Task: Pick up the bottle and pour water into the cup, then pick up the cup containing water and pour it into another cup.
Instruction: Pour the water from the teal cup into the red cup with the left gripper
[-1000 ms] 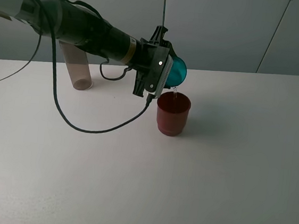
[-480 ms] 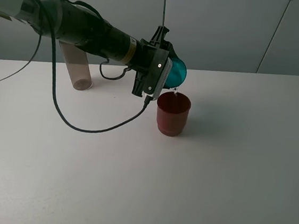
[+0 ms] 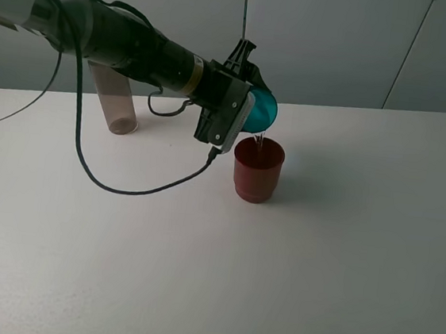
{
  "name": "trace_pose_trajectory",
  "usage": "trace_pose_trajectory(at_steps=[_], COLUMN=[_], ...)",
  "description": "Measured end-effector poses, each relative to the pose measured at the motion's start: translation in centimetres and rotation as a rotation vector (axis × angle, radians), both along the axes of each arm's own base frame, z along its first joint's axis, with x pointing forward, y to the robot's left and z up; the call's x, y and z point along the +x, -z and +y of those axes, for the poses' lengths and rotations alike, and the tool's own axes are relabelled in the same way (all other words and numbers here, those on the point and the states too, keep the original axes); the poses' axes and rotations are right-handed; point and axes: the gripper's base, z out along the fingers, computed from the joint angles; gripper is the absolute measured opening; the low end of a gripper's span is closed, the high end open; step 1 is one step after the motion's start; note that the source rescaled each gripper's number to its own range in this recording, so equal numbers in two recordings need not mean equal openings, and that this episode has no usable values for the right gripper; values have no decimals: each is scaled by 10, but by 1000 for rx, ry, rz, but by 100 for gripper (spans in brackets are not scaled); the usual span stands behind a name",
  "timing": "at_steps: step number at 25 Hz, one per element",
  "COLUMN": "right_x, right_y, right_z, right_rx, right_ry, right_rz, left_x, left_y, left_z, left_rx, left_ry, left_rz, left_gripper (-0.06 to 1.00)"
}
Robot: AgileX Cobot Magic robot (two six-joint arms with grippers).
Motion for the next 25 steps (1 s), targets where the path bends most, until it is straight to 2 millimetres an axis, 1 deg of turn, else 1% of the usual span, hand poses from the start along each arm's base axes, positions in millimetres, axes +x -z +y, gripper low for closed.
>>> trace_pose_trajectory(at_steps=[17,25], right_x=[0,0], right_y=[0,0], right_z=[0,0], right_rx=[0,0], right_ry=[0,0], right_rz=[0,0], left_x=[2,3], left_y=[0,-2], left_z=[1,0], left_rx=[49,34], left_ry=[30,35], left_rz=[-84,-111], left_gripper=[8,8])
